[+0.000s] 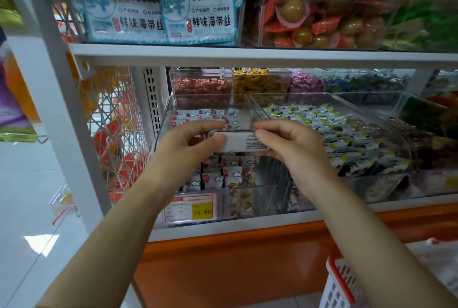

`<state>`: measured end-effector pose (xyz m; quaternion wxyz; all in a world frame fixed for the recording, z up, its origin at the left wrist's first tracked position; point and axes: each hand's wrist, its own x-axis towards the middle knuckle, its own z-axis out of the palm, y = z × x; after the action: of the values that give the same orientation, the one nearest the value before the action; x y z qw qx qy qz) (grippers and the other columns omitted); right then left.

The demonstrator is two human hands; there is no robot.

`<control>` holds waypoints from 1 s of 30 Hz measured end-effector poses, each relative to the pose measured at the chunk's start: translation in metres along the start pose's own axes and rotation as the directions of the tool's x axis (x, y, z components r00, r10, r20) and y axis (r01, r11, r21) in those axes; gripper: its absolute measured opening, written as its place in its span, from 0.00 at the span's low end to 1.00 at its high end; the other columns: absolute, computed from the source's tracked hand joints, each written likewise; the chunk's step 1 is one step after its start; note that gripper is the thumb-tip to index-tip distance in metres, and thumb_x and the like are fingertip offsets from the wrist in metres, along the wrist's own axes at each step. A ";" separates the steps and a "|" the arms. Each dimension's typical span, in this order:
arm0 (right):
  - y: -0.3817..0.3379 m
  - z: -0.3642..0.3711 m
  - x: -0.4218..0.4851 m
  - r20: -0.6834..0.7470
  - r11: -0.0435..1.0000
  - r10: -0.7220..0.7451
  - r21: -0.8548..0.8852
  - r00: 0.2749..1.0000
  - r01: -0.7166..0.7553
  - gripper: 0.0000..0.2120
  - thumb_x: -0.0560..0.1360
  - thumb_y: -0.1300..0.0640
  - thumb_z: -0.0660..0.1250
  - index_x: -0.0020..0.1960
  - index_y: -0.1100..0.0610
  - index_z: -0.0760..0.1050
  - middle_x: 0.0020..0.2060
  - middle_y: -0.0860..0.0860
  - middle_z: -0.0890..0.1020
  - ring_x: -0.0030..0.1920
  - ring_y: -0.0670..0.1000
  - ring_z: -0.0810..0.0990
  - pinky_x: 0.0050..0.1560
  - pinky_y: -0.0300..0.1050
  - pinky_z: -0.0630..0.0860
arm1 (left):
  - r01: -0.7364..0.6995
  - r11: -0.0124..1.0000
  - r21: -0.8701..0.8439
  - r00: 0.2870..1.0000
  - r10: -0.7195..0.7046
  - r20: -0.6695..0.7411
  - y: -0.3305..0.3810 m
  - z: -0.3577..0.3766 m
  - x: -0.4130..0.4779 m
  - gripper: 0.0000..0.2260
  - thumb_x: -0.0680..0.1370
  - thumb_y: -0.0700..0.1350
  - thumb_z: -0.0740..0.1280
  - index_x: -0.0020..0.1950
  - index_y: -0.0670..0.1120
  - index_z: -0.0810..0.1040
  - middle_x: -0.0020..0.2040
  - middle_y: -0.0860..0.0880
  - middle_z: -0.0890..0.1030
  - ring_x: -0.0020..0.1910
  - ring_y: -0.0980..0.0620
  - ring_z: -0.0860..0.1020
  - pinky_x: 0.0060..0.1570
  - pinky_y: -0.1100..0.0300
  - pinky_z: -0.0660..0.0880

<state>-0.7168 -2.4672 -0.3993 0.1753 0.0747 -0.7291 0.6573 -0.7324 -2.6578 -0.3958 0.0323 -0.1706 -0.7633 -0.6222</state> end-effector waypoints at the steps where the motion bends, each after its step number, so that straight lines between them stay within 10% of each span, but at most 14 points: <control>1: 0.000 0.000 0.000 -0.016 0.999 -0.023 -0.026 1.000 0.023 0.07 0.72 0.61 0.70 0.44 0.50 0.82 0.42 0.47 0.84 0.44 0.46 0.83 0.41 0.38 0.79 | -0.007 1.000 0.014 1.000 0.007 0.006 0.001 0.000 0.000 0.10 0.75 0.49 0.68 0.55 0.57 0.80 0.50 0.45 0.81 0.46 0.49 0.79 0.50 0.58 0.77; 17: 0.001 0.005 -0.001 -0.011 0.952 -0.222 -0.220 0.975 0.214 0.05 0.73 0.58 0.69 0.39 0.53 0.79 0.34 0.48 0.81 0.36 0.43 0.79 0.38 0.31 0.73 | 0.076 0.977 -0.200 0.995 -0.087 -0.047 0.005 0.007 0.002 0.12 0.74 0.39 0.67 0.30 0.48 0.82 0.30 0.56 0.80 0.31 0.60 0.78 0.30 0.67 0.75; 22: 0.001 0.000 0.002 0.063 0.993 -0.055 -0.105 0.996 0.061 0.06 0.73 0.60 0.69 0.39 0.53 0.82 0.36 0.50 0.84 0.40 0.51 0.83 0.43 0.49 0.82 | 0.124 0.956 -0.265 0.990 -0.136 -0.025 0.004 -0.002 0.004 0.12 0.74 0.41 0.67 0.32 0.46 0.82 0.31 0.53 0.81 0.30 0.58 0.78 0.30 0.67 0.75; 30: -0.003 -0.009 0.008 0.134 0.982 0.100 0.144 0.986 -0.120 0.07 0.68 0.56 0.69 0.36 0.59 0.81 0.32 0.53 0.84 0.34 0.51 0.84 0.30 0.42 0.80 | 0.090 0.971 -0.222 0.995 -0.096 -0.016 -0.001 0.001 0.007 0.13 0.76 0.43 0.66 0.33 0.48 0.83 0.33 0.51 0.82 0.33 0.56 0.79 0.33 0.66 0.77</control>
<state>-0.7215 -2.4579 -0.3935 0.0860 0.0887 -0.6896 0.7136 -0.7393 -2.6552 -0.3954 -0.0059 -0.1291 -0.6962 -0.7062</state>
